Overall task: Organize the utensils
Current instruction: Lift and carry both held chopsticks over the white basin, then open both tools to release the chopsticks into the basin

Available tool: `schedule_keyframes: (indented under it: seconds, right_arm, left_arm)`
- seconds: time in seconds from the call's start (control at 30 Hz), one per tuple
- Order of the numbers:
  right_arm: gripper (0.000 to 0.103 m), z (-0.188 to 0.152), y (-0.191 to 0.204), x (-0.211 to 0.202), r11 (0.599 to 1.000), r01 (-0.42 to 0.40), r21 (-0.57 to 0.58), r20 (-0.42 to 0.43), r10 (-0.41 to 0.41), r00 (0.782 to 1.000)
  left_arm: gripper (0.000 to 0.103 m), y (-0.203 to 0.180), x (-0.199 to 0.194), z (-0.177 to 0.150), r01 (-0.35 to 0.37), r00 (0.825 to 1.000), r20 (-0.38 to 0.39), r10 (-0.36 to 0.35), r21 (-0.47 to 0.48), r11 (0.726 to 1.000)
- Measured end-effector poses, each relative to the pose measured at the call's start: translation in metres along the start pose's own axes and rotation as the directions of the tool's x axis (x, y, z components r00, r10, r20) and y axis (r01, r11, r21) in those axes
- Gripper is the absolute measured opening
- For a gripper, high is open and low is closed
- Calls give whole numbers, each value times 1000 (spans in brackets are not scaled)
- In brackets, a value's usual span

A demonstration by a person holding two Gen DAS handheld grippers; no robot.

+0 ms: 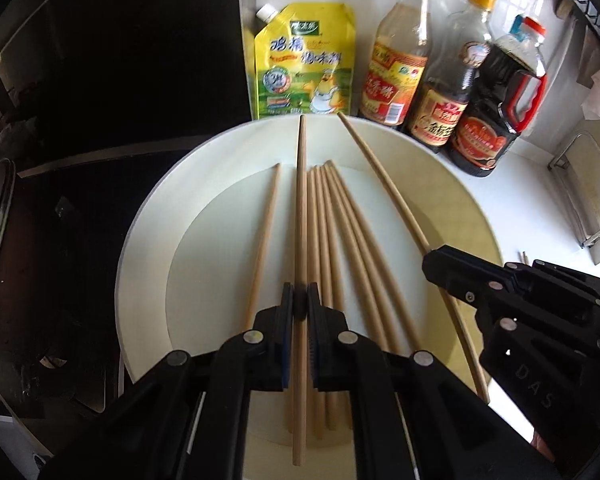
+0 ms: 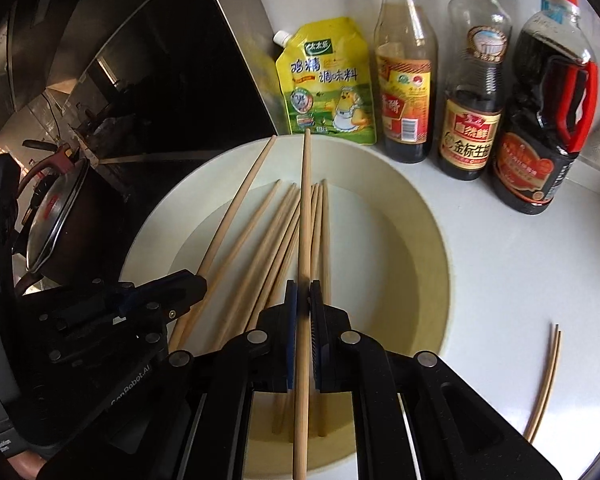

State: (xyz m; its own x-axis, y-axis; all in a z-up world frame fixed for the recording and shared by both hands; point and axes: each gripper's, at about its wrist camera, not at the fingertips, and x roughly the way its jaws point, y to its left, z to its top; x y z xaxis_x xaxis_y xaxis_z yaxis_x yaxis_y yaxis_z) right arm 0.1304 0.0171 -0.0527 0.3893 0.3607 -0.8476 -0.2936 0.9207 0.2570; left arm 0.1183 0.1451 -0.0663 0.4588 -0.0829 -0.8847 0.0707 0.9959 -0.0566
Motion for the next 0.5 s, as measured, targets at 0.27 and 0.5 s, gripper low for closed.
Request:
schedule_keyframes:
  seconds: [0.27, 0.5]
  right_arm:
    - [6, 1, -1, 22, 999, 26, 32, -57, -24, 998]
    - [12, -2, -5, 13, 998, 51, 41, -26, -50, 998]
  left_arm:
    - [8, 7, 17, -1, 21, 999, -43, -21, -1, 1000]
    - [11, 11, 13, -1, 28, 999, -35, -28, -11, 1000]
